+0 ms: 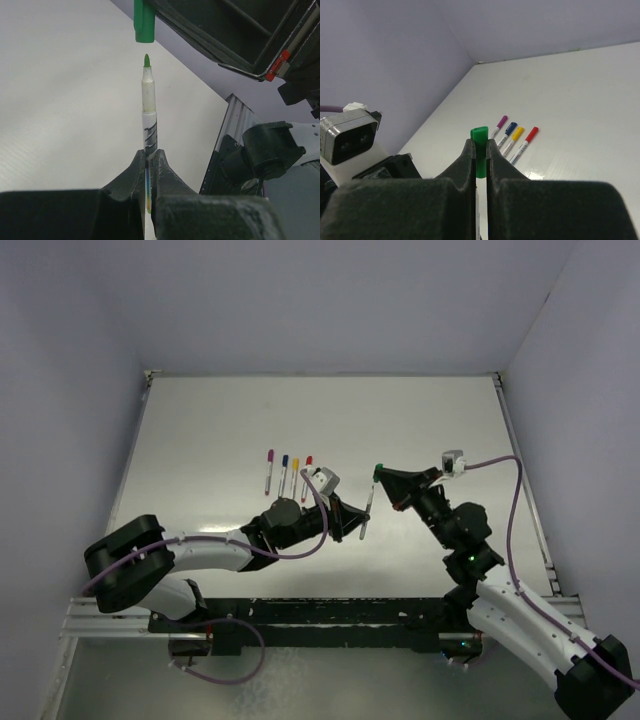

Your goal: Insert the pens into the pen caps

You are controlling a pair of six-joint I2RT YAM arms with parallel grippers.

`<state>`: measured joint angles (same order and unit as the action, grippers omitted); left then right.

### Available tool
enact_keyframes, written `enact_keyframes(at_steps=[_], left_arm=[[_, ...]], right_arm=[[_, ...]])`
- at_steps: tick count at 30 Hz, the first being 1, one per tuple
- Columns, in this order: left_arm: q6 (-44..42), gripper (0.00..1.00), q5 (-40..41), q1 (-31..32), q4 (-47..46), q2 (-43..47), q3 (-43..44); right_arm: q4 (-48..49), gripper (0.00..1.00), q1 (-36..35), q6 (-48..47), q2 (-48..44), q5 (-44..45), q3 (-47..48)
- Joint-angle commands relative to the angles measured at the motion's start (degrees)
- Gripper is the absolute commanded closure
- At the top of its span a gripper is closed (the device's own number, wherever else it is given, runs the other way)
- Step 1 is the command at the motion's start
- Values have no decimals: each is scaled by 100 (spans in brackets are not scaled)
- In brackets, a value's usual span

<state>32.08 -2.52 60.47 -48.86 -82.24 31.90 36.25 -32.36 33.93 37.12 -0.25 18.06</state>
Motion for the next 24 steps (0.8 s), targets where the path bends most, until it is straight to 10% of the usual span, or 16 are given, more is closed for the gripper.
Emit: enact_keyframes(at_steps=[1,24], left_arm=[[-35,100,59,27,-387,-12,109],[84,100,251,25,-585,28,78]], right_arm=[[448,100,-29,126,10,-195,-34],[413,100,-42,330,90,-495,-216]])
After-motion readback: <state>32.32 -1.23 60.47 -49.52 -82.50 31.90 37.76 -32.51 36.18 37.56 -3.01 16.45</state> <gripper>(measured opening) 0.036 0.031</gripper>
